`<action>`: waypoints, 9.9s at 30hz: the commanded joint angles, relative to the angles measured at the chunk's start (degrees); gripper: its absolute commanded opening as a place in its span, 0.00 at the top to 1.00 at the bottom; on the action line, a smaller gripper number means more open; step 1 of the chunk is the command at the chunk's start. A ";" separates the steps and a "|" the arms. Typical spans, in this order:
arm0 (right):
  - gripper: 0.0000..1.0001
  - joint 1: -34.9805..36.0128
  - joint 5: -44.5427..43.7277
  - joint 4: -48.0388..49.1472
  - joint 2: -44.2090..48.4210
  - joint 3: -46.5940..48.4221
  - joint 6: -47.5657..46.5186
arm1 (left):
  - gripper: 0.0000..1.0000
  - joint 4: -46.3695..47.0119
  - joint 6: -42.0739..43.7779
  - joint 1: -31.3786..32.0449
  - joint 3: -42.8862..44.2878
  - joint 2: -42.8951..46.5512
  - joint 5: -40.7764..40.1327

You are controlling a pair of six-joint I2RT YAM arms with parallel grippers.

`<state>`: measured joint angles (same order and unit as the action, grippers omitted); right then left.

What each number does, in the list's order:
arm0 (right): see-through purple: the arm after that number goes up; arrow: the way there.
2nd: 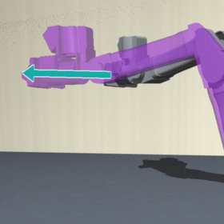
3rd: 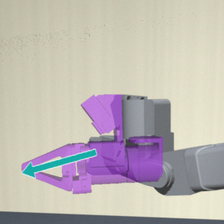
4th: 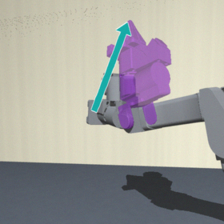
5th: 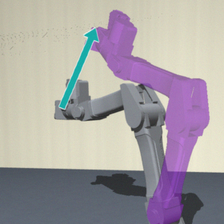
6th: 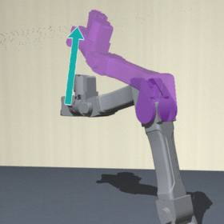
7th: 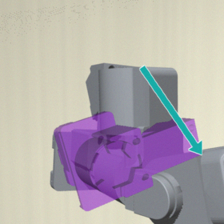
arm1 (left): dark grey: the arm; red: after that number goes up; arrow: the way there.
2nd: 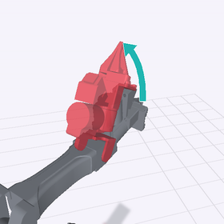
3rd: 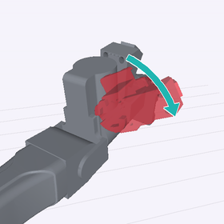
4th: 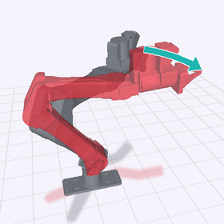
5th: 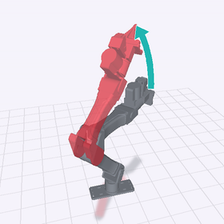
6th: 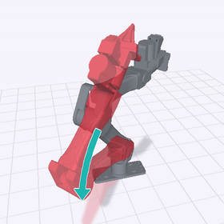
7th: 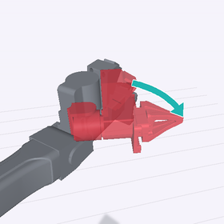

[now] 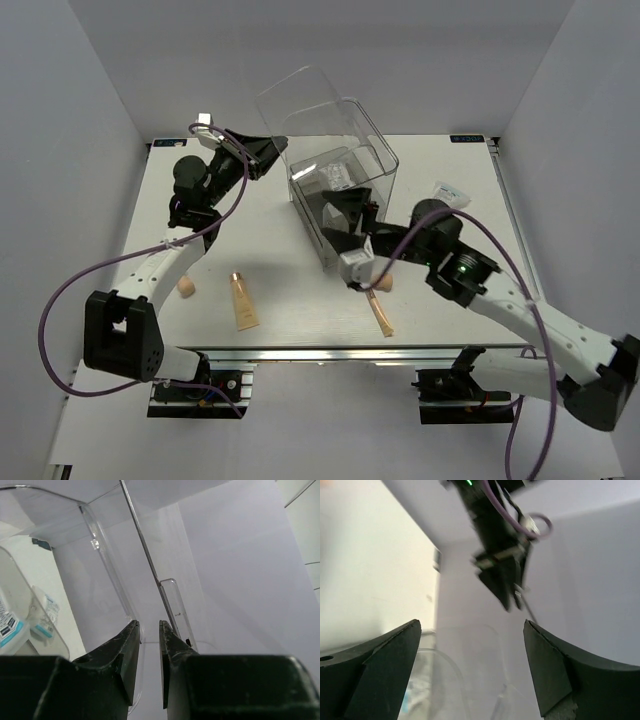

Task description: Organize the makeup

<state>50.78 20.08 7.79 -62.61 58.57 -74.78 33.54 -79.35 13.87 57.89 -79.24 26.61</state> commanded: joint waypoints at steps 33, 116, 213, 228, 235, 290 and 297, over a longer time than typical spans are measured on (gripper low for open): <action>0.35 -54.21 -11.46 -28.90 -21.65 8.40 87.43 | 0.67 5.93 -1.42 -0.07 3.99 -1.27 0.72; 1.00 4.76 -11.35 21.35 -9.02 -1.52 12.20 | 0.66 7.94 -3.00 -0.07 10.66 -6.01 3.71; 0.67 -1.92 -33.03 -25.28 -20.81 30.55 -16.64 | 0.66 10.67 -5.29 -0.07 16.73 -10.85 3.97; 1.00 -5.86 19.06 -9.79 0.20 10.17 8.05 | 0.67 9.62 -5.03 -0.07 16.91 -10.76 4.06; 1.00 -5.87 18.43 -3.77 3.10 8.23 24.67 | 0.67 3.47 -1.95 -0.07 12.53 -7.52 2.92; 1.00 -9.04 -5.14 -2.08 15.41 -5.39 42.97 | 0.59 -9.63 7.72 1.95 -2.08 -24.20 0.37; 1.00 -9.04 -4.87 -2.52 15.15 -5.57 42.70 | 0.78 -7.35 6.31 1.95 -4.19 -23.94 0.72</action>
<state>41.95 15.14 3.40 -47.62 53.41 -32.97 23.16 -72.36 15.46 54.57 -104.18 25.82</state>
